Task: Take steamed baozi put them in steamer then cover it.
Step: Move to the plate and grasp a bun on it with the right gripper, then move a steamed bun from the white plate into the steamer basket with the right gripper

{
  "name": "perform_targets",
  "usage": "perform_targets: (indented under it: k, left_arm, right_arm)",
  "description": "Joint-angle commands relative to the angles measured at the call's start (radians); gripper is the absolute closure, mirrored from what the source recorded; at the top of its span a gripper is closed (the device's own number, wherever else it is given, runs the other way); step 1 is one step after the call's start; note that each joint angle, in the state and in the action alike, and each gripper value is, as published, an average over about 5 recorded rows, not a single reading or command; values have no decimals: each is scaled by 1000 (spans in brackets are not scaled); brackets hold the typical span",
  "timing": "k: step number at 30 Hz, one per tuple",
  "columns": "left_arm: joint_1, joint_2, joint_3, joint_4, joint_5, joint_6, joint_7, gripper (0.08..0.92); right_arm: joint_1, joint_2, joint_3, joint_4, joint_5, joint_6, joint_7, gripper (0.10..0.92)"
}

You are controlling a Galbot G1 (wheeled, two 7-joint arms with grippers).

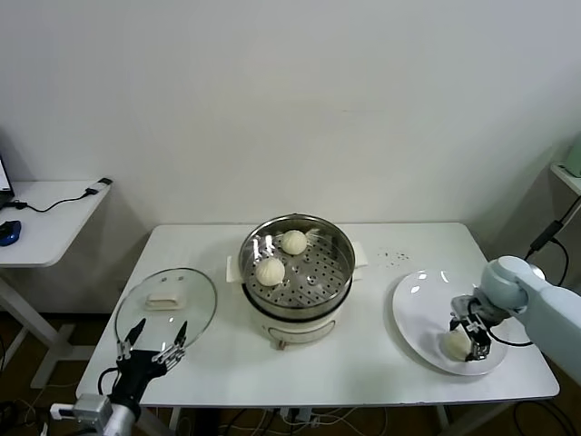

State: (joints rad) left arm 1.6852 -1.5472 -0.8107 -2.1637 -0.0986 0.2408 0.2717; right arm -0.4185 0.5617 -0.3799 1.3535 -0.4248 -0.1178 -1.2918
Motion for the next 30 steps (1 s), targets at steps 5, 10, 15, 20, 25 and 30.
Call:
perform_targets:
  k: [5, 10, 15, 20, 25, 30]
  left_arm:
    - [-5, 0, 8, 2, 4, -1, 0, 177]
    - [-11, 3, 8, 1, 7, -1, -1, 177]
    - [-14, 4, 7, -2, 19, -1, -4, 177]
    - [-16, 0, 10, -16, 30, 10, -9, 177]
    - [-12, -4, 14, -30, 32, 9, -9, 177]
    - [-10, -11, 13, -41, 30, 9, -9, 177]
  right_arm:
    - [106, -5, -37, -4, 48, -4, -31, 453]
    - [441, 25, -229, -31, 174, -23, -73, 457]
    - [774, 181, -415, -131, 305, -34, -106, 457]
    - [966, 417, -502, -301, 412, -7, -140, 457]
    - [1041, 643, -558, -497, 589, 306, -180, 457]
    - [1010, 716, -697, -439, 621, 638, -71, 457]
